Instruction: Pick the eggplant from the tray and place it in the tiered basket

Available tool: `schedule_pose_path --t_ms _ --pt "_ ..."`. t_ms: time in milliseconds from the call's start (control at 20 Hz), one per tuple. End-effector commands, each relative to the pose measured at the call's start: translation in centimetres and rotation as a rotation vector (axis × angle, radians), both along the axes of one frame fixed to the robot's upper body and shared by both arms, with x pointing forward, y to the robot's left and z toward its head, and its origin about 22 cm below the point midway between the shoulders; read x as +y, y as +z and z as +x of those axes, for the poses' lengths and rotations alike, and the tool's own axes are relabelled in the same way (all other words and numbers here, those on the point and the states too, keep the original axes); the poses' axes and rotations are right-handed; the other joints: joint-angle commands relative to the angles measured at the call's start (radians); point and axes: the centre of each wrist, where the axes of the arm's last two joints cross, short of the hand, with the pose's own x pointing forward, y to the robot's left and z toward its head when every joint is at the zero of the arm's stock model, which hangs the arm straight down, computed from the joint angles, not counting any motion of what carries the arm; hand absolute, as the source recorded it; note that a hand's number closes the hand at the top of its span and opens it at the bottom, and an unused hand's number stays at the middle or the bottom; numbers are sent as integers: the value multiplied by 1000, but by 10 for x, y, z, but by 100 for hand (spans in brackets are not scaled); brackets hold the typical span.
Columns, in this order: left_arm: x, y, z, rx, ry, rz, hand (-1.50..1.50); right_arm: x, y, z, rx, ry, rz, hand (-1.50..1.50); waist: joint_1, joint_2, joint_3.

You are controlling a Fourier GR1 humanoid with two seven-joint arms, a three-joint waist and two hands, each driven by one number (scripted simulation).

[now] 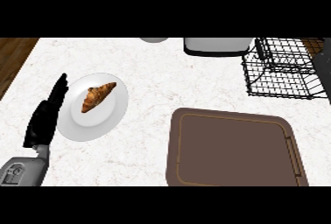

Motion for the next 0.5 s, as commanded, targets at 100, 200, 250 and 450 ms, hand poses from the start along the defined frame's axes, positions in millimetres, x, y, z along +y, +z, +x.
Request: schedule_pose_path --t_ms 100,200,250,450 --pt "-9 -11 3 -2 2 -10 0 -47 -1 16 37 25 -28 150 3 2 0" --pt "-10 3 3 -5 1 1 0 -58 -14 15 66 44 -5 150 1 0 0" --pt "3 -12 -5 -6 1 -19 0 -65 -20 11 81 56 -5 150 -2 -1 0" --pt "9 18 5 -7 -12 7 0 -88 -26 16 126 103 88 150 8 2 1"
